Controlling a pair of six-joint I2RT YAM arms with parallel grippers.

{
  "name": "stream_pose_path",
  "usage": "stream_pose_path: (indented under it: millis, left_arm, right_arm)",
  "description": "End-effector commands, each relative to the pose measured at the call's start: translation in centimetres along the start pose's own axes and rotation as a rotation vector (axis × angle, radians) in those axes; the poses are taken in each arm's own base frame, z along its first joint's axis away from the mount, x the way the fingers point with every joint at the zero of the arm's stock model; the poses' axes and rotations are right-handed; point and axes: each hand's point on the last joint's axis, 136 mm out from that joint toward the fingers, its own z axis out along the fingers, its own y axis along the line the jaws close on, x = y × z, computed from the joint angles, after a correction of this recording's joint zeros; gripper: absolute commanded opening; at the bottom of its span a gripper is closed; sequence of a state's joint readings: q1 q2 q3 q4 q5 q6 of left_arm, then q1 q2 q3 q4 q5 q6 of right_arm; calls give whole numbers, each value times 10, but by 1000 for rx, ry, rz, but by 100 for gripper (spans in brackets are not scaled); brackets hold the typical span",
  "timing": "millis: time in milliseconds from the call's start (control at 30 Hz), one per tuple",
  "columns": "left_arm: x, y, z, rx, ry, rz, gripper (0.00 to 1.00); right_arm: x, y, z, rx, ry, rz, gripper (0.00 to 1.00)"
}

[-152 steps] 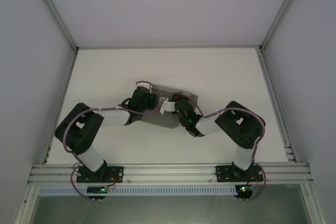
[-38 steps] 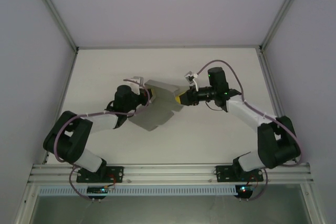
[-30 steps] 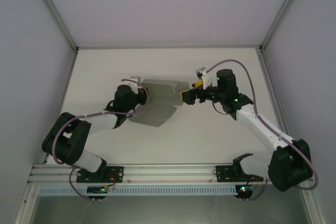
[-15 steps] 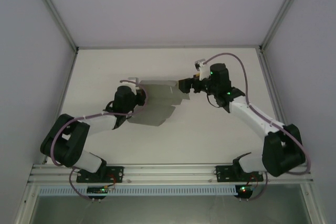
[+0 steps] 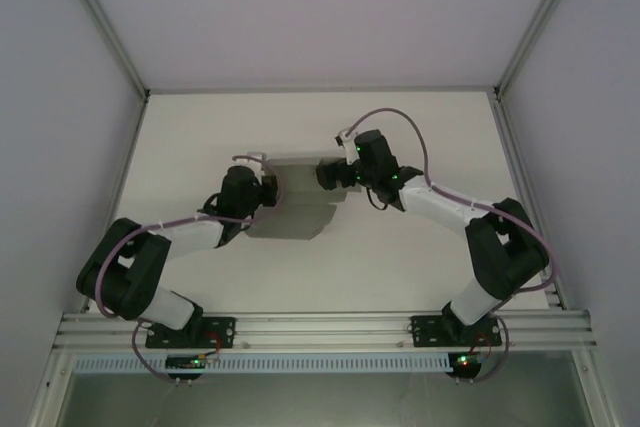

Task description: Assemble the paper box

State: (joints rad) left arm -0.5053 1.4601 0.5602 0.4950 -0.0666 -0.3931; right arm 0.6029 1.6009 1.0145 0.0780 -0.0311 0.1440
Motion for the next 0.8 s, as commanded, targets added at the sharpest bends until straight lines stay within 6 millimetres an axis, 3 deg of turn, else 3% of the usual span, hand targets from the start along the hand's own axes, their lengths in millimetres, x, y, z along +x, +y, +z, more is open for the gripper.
stream_pose_path:
  millis: [0,133,300,633,767]
  left_arm:
    - [-16,-23,-9,52,-51,61,0]
    - [-19,-16,-8,-8,-53,44,0]
    - [-22,-5,-7,-85,-54,7,0]
    - [-30,-3,-5,-63,-2,2,0]
    - [-31,-1,-6,-30,16,-25,0]
  right_arm:
    - [-36,-10,2,199,-147,-35,99]
    - [-44,-9,-3,357,-211,-104,99]
    - [-29,-16,-18,412,-151,-133,99]
    - [47,-29,-86,287,34,-52,99]
    - [79,-29,-100,165,85,22,99]
